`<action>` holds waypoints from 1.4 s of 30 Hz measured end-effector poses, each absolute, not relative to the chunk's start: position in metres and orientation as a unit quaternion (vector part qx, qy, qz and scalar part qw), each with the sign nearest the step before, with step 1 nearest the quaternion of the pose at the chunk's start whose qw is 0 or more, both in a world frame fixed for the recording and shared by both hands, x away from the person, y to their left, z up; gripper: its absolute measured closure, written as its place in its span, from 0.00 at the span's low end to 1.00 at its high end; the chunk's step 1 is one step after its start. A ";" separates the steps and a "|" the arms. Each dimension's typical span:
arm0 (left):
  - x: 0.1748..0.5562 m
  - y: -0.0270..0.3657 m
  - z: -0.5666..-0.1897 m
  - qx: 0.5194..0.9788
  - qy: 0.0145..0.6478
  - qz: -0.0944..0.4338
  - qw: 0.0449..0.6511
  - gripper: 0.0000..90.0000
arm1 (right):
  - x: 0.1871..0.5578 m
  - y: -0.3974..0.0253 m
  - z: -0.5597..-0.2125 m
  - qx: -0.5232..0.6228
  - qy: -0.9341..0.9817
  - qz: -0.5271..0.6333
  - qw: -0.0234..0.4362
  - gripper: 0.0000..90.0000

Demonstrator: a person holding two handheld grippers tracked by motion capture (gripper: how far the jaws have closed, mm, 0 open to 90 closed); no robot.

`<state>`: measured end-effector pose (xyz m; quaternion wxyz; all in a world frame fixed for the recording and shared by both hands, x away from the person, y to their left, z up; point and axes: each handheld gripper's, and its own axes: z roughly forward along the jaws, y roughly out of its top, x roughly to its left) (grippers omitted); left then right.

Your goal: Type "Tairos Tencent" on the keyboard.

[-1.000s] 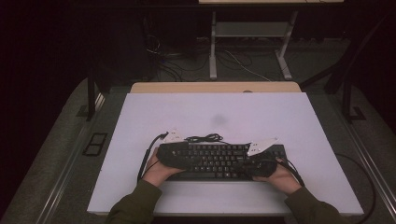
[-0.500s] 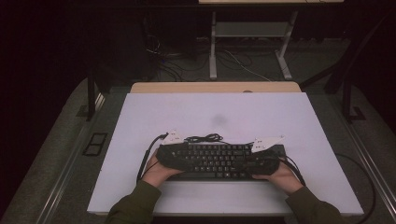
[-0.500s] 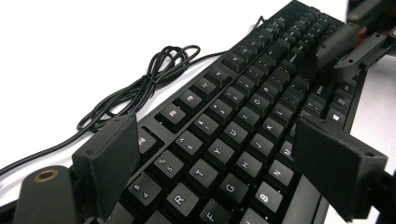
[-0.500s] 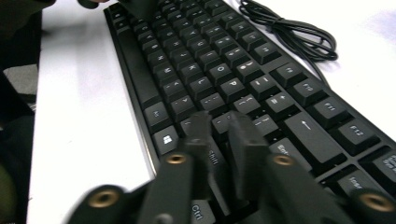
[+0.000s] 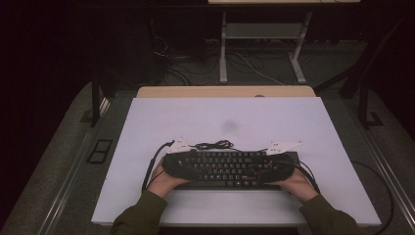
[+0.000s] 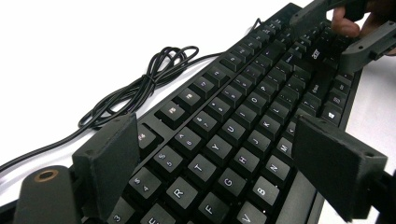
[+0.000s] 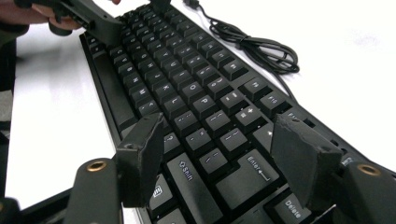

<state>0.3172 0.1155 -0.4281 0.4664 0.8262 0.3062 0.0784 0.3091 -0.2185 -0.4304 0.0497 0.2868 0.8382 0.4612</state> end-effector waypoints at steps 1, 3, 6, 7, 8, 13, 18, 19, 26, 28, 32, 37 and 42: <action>0.317 0.116 -0.428 0.826 0.306 0.079 0.466 0.16 | 0.309 -0.218 -0.430 0.288 0.837 0.463 0.051 0.38; 0.316 0.116 -0.428 0.826 0.308 0.080 0.466 0.16 | 0.309 -0.219 -0.430 0.289 0.836 0.464 0.052 0.36; 0.315 0.118 -0.428 0.825 0.307 0.080 0.467 0.16 | 0.310 -0.218 -0.430 0.288 0.835 0.465 0.055 0.36; 0.315 0.118 -0.428 0.824 0.309 0.080 0.468 0.16 | 0.310 -0.217 -0.431 0.287 0.835 0.465 0.057 0.36; 0.315 0.119 -0.428 0.826 0.307 0.082 0.466 0.16 | 0.310 -0.217 -0.431 0.288 0.835 0.466 0.057 0.36; 0.313 0.122 -0.429 0.823 0.312 0.083 0.467 0.16 | 0.312 -0.216 -0.431 0.286 0.835 0.467 0.056 0.36; 0.312 0.125 -0.429 0.822 0.314 0.086 0.468 0.17 | 0.314 -0.214 -0.432 0.285 0.834 0.469 0.055 0.36; 0.311 0.126 -0.429 0.821 0.315 0.087 0.468 0.17 | 0.314 -0.213 -0.432 0.284 0.836 0.466 0.054 0.36; 0.308 0.132 -0.429 0.818 0.321 0.092 0.468 0.18 | 0.316 -0.208 -0.432 0.281 0.837 0.466 0.053 0.36; 0.307 0.134 -0.429 0.816 0.324 0.094 0.469 0.19 | 0.317 -0.207 -0.432 0.278 0.838 0.466 0.051 0.36; 0.305 0.139 -0.429 0.815 0.328 0.098 0.467 0.20 | 0.319 -0.203 -0.432 0.274 0.839 0.467 0.049 0.36; 0.302 0.145 -0.429 0.811 0.336 0.103 0.468 0.23 | 0.321 -0.199 -0.433 0.268 0.842 0.467 0.045 0.36; 0.299 0.152 -0.429 0.808 0.342 0.109 0.467 0.27 | 0.324 -0.193 -0.433 0.260 0.844 0.467 0.041 0.36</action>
